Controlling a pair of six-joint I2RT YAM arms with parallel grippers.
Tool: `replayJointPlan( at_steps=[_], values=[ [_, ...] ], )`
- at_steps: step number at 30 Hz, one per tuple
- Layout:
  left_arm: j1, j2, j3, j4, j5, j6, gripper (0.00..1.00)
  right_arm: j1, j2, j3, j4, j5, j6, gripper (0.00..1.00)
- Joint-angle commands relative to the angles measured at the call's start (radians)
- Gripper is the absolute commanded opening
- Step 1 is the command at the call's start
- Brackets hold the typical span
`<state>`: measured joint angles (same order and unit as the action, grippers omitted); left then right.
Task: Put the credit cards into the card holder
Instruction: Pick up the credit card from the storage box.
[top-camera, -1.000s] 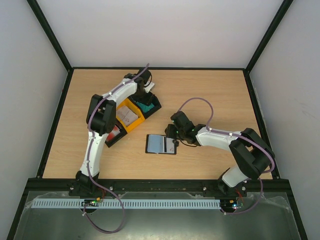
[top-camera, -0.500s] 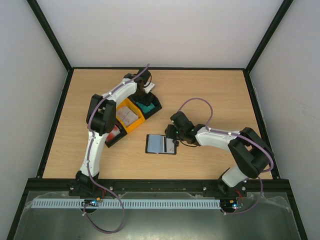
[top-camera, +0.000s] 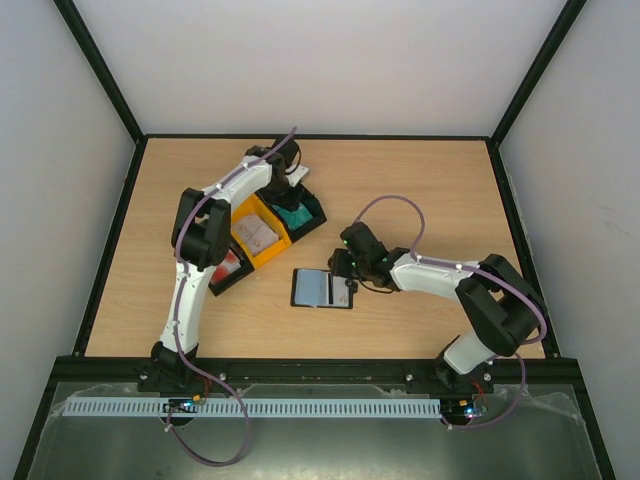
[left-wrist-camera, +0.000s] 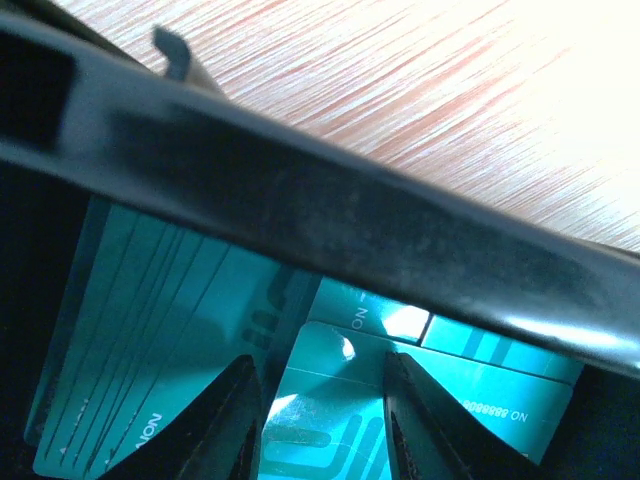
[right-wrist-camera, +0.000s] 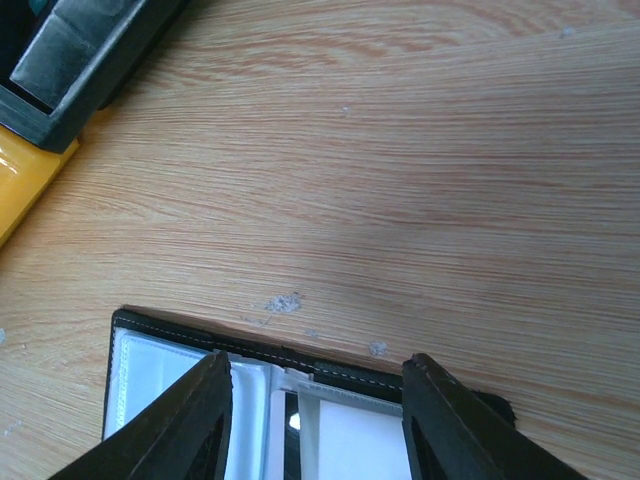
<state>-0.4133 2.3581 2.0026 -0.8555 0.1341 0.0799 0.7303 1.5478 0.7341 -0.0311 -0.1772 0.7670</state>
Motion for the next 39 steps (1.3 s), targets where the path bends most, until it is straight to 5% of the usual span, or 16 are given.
replayJointPlan(
  at_steps=[1,39],
  values=[
    [0.004,-0.055,0.005,-0.048,0.035,0.001,0.34,-0.006,0.02,0.033,0.023,0.003,-0.011,0.46],
    [-0.076,-0.235,-0.169,-0.067,0.038,-0.022,0.17,-0.007,0.021,0.025,0.035,-0.004,-0.006,0.46]
  ],
)
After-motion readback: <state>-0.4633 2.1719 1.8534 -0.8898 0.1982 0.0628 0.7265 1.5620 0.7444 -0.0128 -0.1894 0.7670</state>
